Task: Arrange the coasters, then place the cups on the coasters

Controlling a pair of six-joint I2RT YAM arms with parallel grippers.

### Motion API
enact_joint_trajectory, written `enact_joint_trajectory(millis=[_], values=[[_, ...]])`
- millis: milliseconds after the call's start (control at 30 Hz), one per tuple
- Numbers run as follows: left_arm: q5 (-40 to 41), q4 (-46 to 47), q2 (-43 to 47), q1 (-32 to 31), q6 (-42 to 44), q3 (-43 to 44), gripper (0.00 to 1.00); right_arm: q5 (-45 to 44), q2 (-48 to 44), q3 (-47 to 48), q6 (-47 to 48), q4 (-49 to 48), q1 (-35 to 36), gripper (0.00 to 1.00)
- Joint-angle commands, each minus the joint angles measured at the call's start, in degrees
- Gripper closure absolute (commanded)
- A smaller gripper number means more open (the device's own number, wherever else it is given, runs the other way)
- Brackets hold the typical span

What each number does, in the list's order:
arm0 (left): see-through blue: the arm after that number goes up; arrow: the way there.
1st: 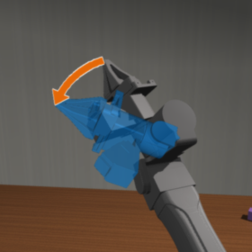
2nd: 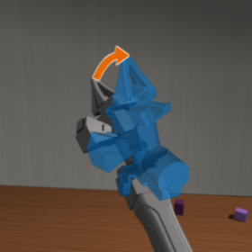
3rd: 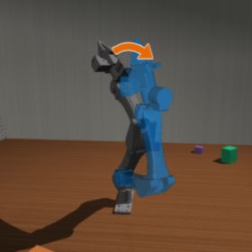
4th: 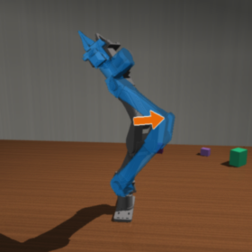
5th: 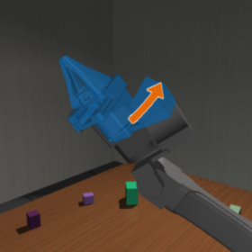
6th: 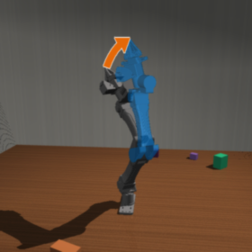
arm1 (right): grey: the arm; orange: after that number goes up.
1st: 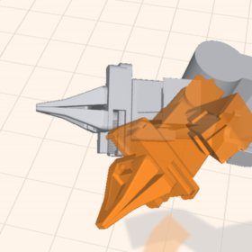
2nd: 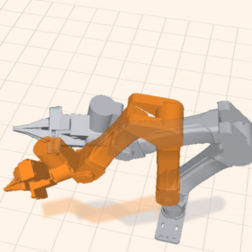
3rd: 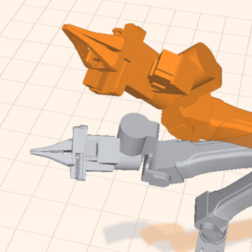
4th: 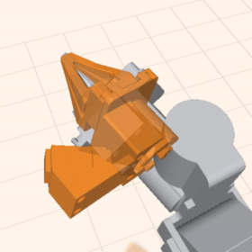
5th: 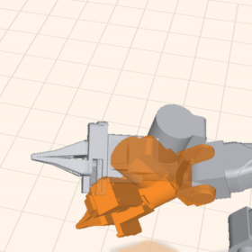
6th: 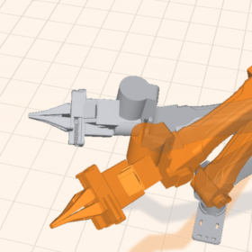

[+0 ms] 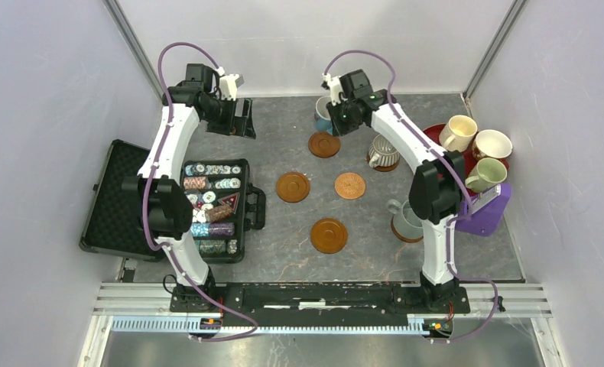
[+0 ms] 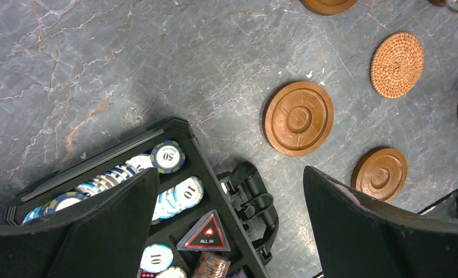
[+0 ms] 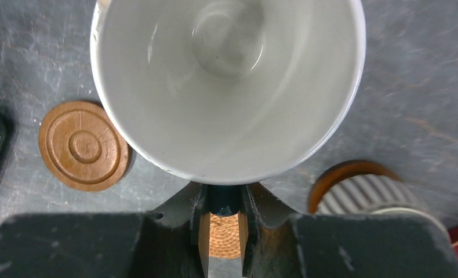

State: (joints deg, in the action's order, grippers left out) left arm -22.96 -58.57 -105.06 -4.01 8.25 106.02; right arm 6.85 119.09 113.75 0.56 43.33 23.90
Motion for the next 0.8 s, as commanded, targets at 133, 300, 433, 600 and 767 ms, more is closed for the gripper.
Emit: enact_joint_trajectory(millis=[133,300,433,600,767], values=[[0.7,-0.4,2.2,0.5,2.3,0.5,0.0,-3.5,1.0,0.9,-6.3,-1.0,3.4,1.0],[0.3,-0.4,2.0,0.7,2.1,0.4,0.0,-5.1,2.3,0.6,-6.9,-0.8,4.4,1.0],[-0.2,-0.4,1.9,0.7,1.9,0.2,0.0,-4.8,2.8,-0.3,-7.9,-0.2,4.4,1.0],[-0.6,-0.5,2.2,0.9,1.5,-0.7,0.0,-3.7,3.8,-0.1,-9.0,0.8,4.2,1.0],[-0.9,0.8,3.1,1.0,1.1,-2.4,0.0,-1.6,7.2,3.2,-10.1,2.5,2.8,1.0]])
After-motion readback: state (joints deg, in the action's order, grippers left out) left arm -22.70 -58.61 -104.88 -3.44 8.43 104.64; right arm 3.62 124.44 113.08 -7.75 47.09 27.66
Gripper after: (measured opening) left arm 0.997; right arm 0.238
